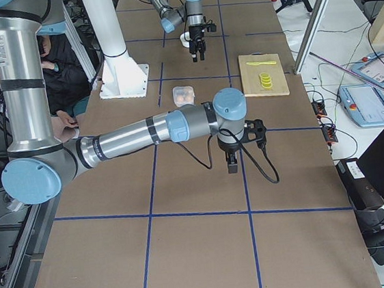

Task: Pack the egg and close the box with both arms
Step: 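Raise the left arm away from the carton while the right arm reaches toward its lid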

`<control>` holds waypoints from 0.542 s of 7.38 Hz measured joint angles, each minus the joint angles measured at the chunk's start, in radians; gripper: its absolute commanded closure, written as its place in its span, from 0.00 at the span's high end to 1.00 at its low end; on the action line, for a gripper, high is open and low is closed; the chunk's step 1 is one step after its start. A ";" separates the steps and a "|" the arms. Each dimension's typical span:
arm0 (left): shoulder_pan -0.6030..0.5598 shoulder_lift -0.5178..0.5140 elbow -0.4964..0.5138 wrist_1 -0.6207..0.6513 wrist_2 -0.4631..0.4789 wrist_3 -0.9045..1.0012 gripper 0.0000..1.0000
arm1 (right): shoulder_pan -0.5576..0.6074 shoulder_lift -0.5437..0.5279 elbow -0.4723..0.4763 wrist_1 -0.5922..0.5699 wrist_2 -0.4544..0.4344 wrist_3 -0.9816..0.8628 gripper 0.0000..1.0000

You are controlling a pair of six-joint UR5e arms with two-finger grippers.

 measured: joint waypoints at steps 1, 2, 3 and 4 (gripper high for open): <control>-0.047 0.026 -0.076 0.132 -0.010 0.043 1.00 | -0.058 -0.003 0.041 0.021 -0.005 0.074 1.00; -0.098 0.038 -0.140 0.267 -0.016 0.096 1.00 | -0.116 -0.010 0.062 0.088 -0.015 0.166 1.00; -0.153 0.044 -0.190 0.382 -0.019 0.142 1.00 | -0.192 -0.017 0.069 0.196 -0.043 0.299 0.96; -0.214 0.052 -0.222 0.471 -0.020 0.193 1.00 | -0.286 -0.021 0.070 0.318 -0.091 0.456 0.70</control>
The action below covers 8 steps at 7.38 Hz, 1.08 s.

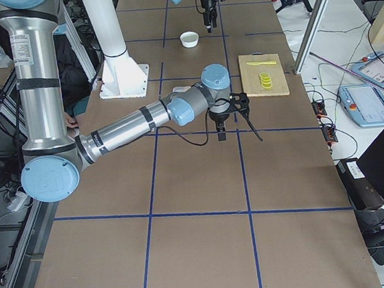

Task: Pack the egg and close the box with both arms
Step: 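Raise the left arm away from the carton while the right arm reaches toward its lid, then push the open carton lid down over the eggs with the right gripper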

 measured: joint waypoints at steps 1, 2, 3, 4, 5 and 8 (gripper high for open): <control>-0.070 0.023 -0.027 0.062 0.000 0.065 1.00 | -0.100 -0.001 -0.001 0.114 -0.047 0.154 0.33; -0.129 0.048 -0.047 0.106 -0.001 0.138 1.00 | -0.171 -0.007 0.000 0.199 -0.070 0.263 0.00; -0.181 0.067 -0.056 0.143 -0.001 0.232 1.00 | -0.220 -0.022 0.002 0.262 -0.075 0.325 0.00; -0.226 0.088 -0.060 0.163 -0.001 0.317 1.00 | -0.266 -0.037 0.005 0.307 -0.071 0.353 0.00; -0.258 0.104 -0.060 0.170 -0.001 0.373 1.00 | -0.307 -0.043 0.012 0.324 -0.060 0.363 0.00; -0.289 0.118 -0.059 0.174 -0.001 0.443 1.00 | -0.455 -0.016 0.046 0.332 -0.079 0.500 0.00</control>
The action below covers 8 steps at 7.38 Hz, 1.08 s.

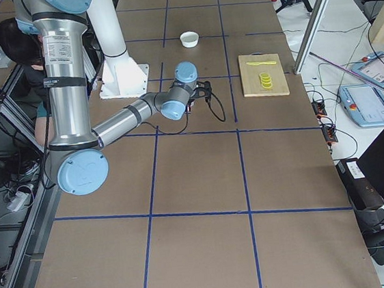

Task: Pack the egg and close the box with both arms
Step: 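Push the open carton lid down over the eggs with the right gripper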

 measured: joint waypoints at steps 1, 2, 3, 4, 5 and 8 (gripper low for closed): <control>-0.008 0.011 0.000 0.001 0.000 0.032 1.00 | -0.061 0.023 0.001 0.000 -0.046 0.037 0.00; -0.023 0.022 0.001 0.001 -0.001 0.066 1.00 | -0.108 0.058 -0.003 -0.003 -0.085 0.067 0.00; -0.037 0.032 0.003 0.001 -0.007 0.093 1.00 | -0.150 0.108 -0.012 -0.009 -0.116 0.096 0.00; -0.045 0.049 0.004 -0.002 -0.016 0.123 1.00 | -0.189 0.170 -0.021 -0.019 -0.152 0.130 0.00; -0.052 0.067 0.007 -0.006 -0.020 0.160 1.00 | -0.222 0.257 -0.029 -0.062 -0.188 0.158 0.00; -0.066 0.130 0.012 -0.011 -0.022 0.196 1.00 | -0.267 0.490 -0.036 -0.261 -0.245 0.178 1.00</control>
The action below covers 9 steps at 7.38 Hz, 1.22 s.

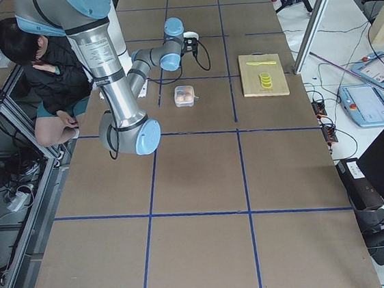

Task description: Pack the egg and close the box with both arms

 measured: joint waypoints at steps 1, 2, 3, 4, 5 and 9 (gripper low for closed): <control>-0.024 0.048 0.001 -0.004 0.000 0.001 1.00 | 0.010 0.024 0.004 -0.021 -0.018 0.000 1.00; -0.076 0.096 0.003 -0.016 -0.001 0.014 1.00 | 0.044 0.030 0.009 -0.040 -0.039 -0.005 1.00; -0.135 0.136 0.006 -0.027 -0.001 0.059 1.00 | 0.093 0.029 0.013 -0.065 -0.046 -0.024 1.00; -0.195 0.175 0.018 -0.033 0.000 0.138 1.00 | 0.159 0.026 0.016 -0.118 -0.033 -0.103 1.00; -0.248 0.200 0.040 -0.035 0.000 0.220 1.00 | 0.230 0.025 0.020 -0.200 -0.007 -0.234 1.00; -0.387 0.286 0.163 -0.040 -0.044 0.471 1.00 | 0.630 -0.171 0.004 -0.459 0.192 -0.949 1.00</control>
